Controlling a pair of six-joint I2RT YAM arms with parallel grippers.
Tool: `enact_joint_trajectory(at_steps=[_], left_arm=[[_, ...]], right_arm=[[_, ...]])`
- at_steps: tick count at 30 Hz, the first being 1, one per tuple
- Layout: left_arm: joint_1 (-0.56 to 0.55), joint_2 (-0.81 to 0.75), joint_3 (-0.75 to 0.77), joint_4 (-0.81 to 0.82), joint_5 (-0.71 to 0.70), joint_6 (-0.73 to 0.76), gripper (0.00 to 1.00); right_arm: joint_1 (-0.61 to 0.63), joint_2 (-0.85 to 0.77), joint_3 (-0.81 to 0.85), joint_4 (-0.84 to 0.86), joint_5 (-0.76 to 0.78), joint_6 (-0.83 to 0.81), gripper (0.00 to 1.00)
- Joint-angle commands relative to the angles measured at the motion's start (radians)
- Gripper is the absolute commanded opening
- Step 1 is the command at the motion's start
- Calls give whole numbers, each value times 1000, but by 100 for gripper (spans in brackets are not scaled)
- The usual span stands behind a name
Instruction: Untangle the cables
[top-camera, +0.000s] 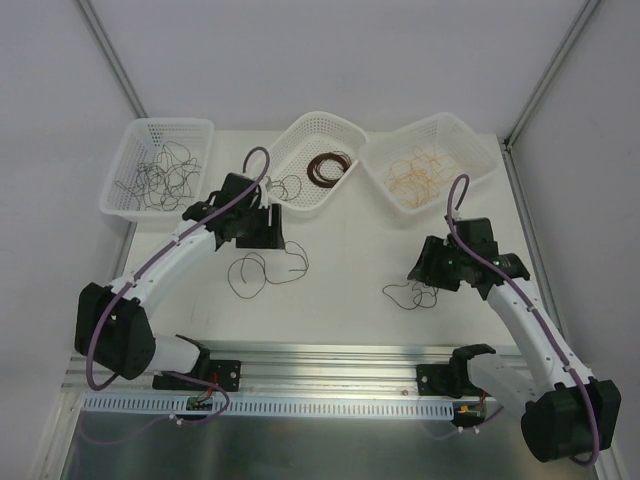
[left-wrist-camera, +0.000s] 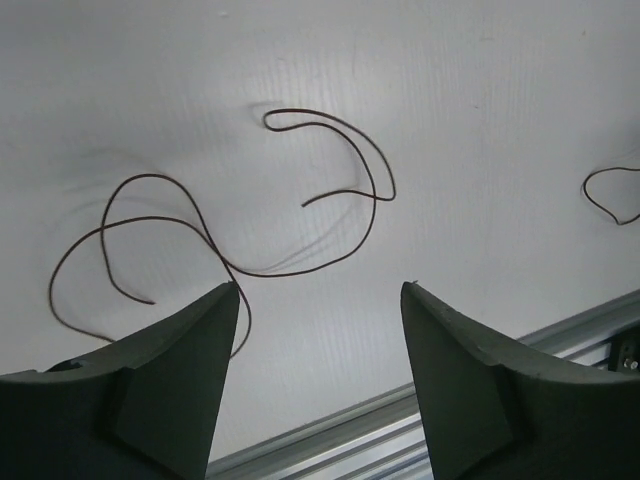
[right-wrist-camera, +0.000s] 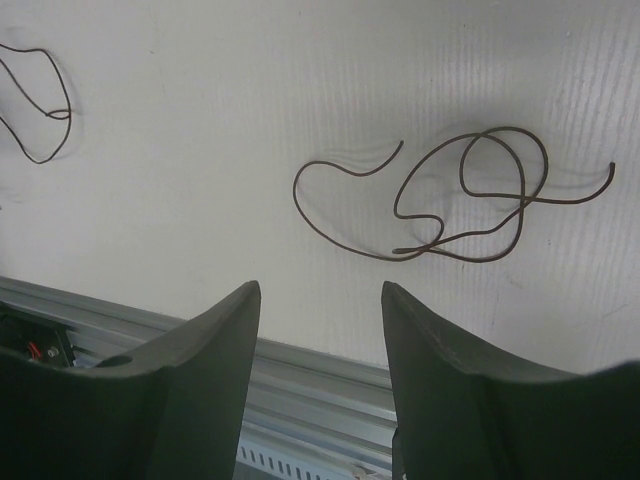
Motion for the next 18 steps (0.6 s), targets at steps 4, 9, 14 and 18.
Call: enact_joint_trajectory(at_steps=[4,9,14,18], left_arm=[[-95,87,-7,102,-7,-79,88],[-160,165,0,131,-36,-87,99],[-197,258,2,144,-137,-189,98],[-223,288,-6,173,-217,-274,98]], right_arm=[[14,0,-4,15,33,-26,57],[14,3,-9,16,38,-32,62],[14,14,-7,22,35,-37,77],[14,22,-7,25,35,-43,86]])
